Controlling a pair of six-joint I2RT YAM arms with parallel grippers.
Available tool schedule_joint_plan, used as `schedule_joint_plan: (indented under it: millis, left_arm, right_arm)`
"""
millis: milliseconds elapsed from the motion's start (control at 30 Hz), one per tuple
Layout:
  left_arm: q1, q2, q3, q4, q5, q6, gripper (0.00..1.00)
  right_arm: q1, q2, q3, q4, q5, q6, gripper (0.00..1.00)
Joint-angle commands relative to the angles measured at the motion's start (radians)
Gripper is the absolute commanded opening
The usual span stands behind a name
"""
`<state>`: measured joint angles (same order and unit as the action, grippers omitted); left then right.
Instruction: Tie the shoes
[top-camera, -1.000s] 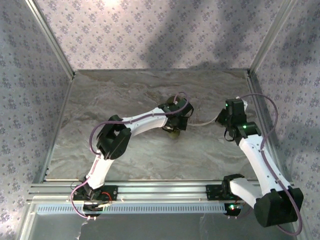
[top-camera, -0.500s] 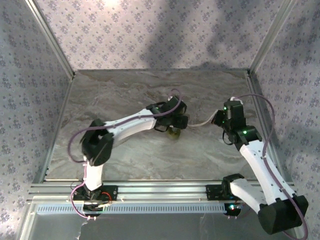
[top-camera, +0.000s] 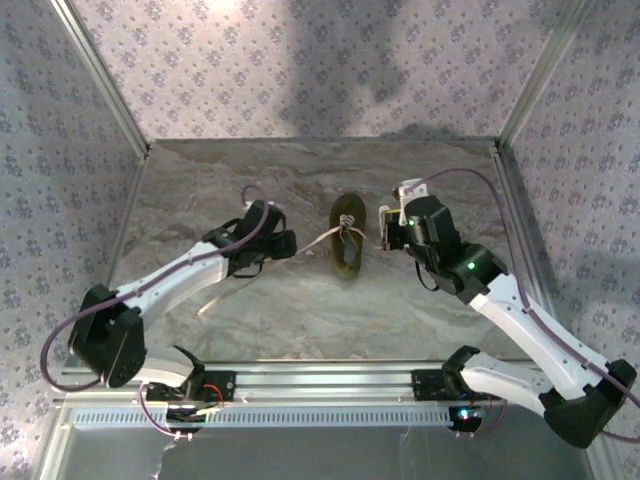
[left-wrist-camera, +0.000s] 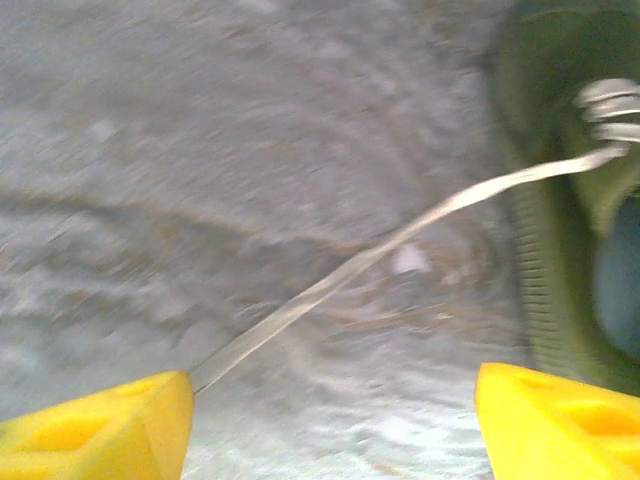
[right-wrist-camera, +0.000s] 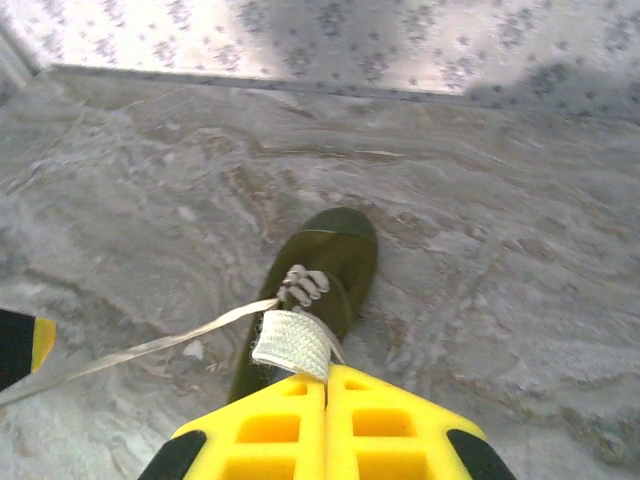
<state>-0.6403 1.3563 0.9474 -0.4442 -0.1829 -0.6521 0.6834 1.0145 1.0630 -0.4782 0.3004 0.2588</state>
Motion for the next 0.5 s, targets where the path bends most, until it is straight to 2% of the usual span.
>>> schedule_joint_plan:
  millis: [0,133,267,467]
  left_arm:
    - [0.047,-0.108,-0.066,-0.018,-0.024,-0.061,0.73]
    - [0.104,-0.219,-0.156,-0.079,-0.051,-0.103,0.73]
    - [0.154,-0.329,-0.234,-0.171,-0.101,-0.164,0.73]
    - [0.224,-0.419,-0.280,-0.195,-0.061,-0.164,0.75]
  right_arm:
    - [0.047,0.041,0.059,0.028,-0.013,-0.095,0.00]
    - [0.097,0.115,0.110,0.032,-0.098,-0.148,0.00]
    - [0.150,0.184,0.168,0.036,-0.117,-0.189,0.00]
    - [0.185,0.291,0.228,0.051,-0.145,-0.191,0.00]
